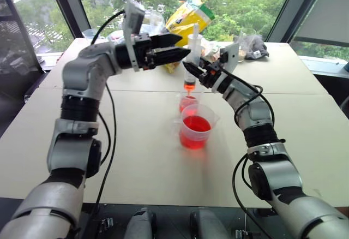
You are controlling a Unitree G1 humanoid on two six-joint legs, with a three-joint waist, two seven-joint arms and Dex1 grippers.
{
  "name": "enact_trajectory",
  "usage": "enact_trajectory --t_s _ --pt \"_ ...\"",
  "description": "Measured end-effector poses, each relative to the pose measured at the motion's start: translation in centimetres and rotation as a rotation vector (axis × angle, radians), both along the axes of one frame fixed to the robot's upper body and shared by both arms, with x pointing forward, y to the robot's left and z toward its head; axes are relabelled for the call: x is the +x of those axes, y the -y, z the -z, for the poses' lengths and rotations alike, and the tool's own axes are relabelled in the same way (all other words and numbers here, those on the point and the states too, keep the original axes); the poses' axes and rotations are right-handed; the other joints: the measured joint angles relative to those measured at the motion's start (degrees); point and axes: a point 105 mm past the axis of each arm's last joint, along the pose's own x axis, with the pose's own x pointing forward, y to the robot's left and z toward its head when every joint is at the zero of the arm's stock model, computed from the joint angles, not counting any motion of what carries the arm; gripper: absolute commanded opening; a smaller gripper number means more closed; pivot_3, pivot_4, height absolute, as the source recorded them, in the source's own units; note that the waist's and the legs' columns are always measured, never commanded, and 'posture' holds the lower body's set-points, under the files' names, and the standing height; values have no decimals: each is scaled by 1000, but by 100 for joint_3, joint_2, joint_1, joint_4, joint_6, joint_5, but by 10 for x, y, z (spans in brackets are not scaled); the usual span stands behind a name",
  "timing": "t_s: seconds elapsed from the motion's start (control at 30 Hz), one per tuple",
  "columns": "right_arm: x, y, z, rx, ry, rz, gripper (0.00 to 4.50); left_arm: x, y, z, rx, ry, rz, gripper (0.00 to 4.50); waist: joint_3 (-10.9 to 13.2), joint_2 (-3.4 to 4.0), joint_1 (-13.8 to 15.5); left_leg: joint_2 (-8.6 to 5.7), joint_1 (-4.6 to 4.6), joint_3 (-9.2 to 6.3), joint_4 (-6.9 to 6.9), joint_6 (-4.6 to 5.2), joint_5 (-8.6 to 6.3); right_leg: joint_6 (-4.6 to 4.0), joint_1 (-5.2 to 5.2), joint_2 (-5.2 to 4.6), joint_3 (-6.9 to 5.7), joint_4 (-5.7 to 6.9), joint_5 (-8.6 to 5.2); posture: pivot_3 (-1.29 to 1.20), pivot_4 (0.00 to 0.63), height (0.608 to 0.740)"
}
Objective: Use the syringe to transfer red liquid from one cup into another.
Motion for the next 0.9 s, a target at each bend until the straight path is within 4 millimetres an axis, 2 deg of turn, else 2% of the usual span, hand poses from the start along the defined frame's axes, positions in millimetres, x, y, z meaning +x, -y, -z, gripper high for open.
enact_trajectory --t_s 0.1,0.4,0.5,0.67,0.77,0.9 --pt "0 1 1 -3 -2 5 1467 6 10 -2 1 4 -1 3352 0 0 -10 1 1 0 -2 0 0 0 -1 2 1 0 0 0 150 740" --pt "0 2 4 -5 -9 4 1467 26 17 9 25 -11 -63 3352 0 1 11 -1 -2 2 -1 0 0 0 -1 -1 1 -2 0 0 150 740" --pt "0 2 5 -7 -10 1 1467 28 19 8 26 -7 -70 3352 0 1 12 0 -2 2 -3 0 0 0 -1 -1 1 -4 0 0 150 740" --pt "0 2 9 -16 -23 1 1467 31 34 8 29 -3 -54 3352 0 0 17 -1 -3 3 -3 0 0 0 -1 -1 1 -6 0 0 150 740" --pt "-1 4 13 -17 -34 5 1467 34 39 10 32 -19 -51 2591 0 0 12 -1 -3 2 -3 0 0 0 -1 0 1 -5 0 0 150 740" --pt "-2 6 15 -27 -32 3 1467 38 39 12 22 -34 -67 734 0 1 -9 -1 -2 1 -4 0 0 0 -2 1 1 -4 0 0 150 740"
